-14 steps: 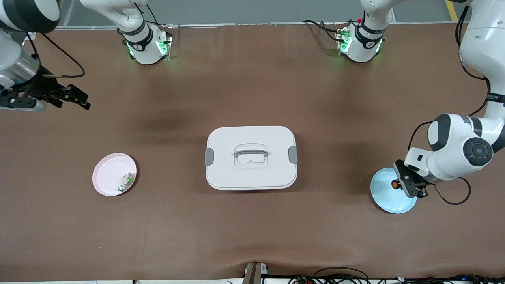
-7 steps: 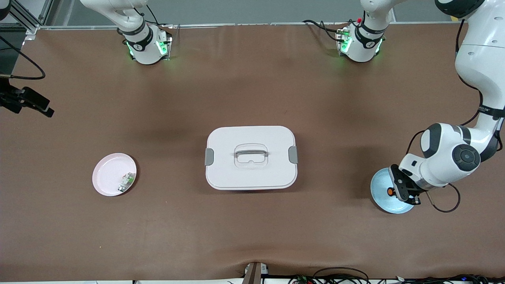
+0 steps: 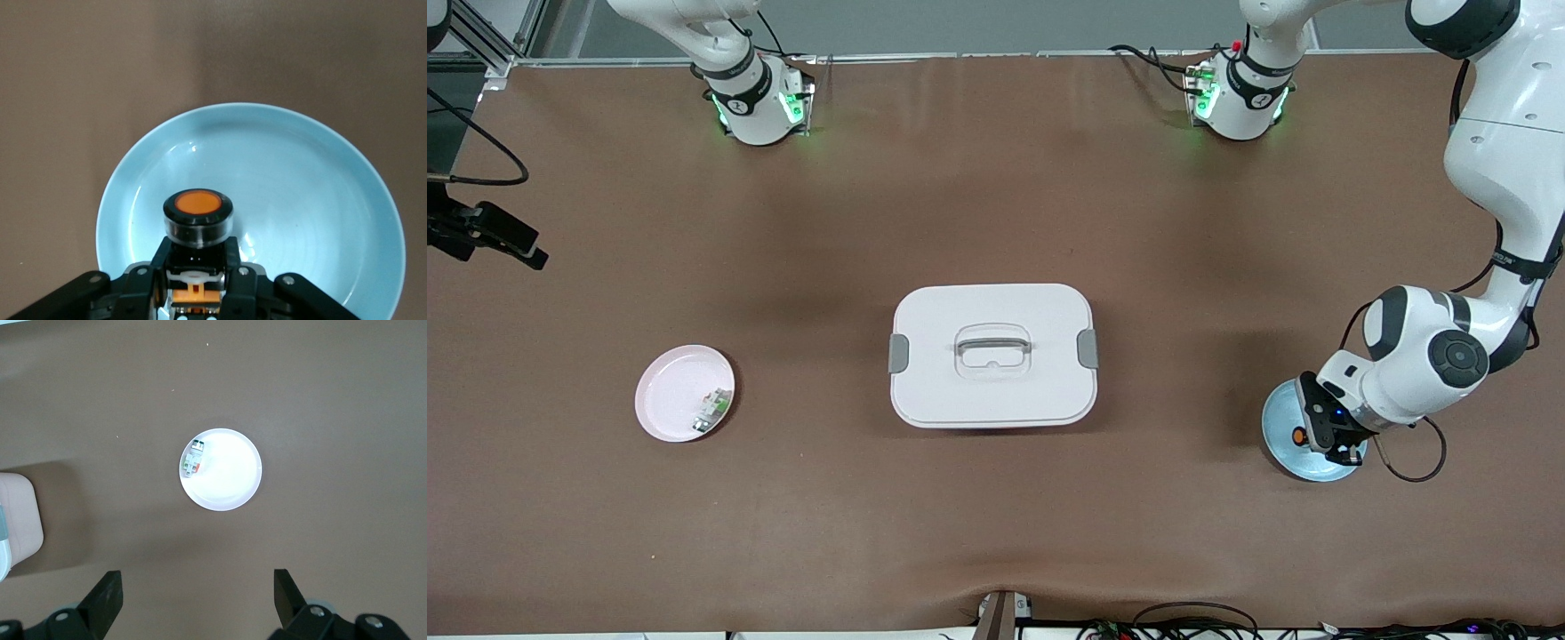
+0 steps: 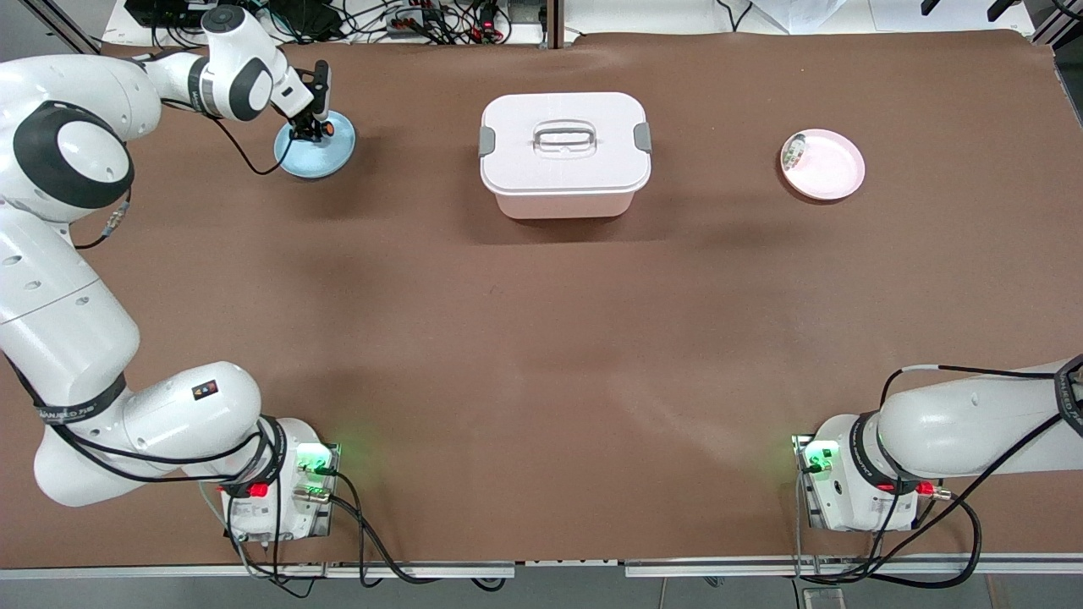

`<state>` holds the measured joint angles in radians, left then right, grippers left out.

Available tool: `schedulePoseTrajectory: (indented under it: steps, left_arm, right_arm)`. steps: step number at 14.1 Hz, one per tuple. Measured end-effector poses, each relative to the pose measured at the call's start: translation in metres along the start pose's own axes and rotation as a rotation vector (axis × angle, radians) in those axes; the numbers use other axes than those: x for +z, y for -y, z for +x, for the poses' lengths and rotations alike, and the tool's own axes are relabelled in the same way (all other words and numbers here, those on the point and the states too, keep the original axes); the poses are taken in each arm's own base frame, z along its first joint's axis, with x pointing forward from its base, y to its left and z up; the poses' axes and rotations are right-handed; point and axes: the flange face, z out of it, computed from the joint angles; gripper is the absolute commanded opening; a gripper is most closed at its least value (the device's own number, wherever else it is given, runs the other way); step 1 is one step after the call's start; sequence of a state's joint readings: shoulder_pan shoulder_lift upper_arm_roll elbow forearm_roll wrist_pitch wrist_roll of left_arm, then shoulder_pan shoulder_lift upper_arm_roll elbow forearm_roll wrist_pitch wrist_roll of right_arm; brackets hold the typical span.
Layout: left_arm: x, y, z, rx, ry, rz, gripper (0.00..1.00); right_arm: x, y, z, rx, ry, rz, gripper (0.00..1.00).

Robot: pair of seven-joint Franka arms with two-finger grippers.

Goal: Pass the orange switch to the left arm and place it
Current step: 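Lower the switch onto the light-blue plate with the left gripper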

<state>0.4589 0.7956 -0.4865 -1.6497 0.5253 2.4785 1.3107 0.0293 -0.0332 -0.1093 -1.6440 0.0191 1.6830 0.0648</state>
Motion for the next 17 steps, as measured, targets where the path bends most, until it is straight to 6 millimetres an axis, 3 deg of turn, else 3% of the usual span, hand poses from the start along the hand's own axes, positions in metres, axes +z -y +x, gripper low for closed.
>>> schedulePoseTrajectory:
  steps: [1,3,5,12,17]
  left_arm:
    - [0.000,0.000,0.000,0.004,0.002,0.001,0.27]
    - [-0.001,0.001,0.000,0.005,0.002,0.003,0.52]
    - [-0.001,0.001,0.000,0.005,0.002,0.003,1.00]
    - [-0.008,0.007,-0.002,-0.010,-0.005,0.020,1.00]
    - [-0.039,0.017,0.006,-0.106,-0.053,-0.046,1.00]
  right_arm:
    - [0.001,0.000,0.000,-0.001,0.002,0.000,1.00]
    - [0.002,0.001,0.001,-0.001,0.004,0.000,1.00]
    - [0.004,0.001,0.002,-0.002,0.006,0.000,1.00]
    - [0.007,0.003,0.003,-0.004,0.012,-0.002,1.00]
    - [0.011,0.016,0.003,-0.026,0.019,-0.002,1.00]
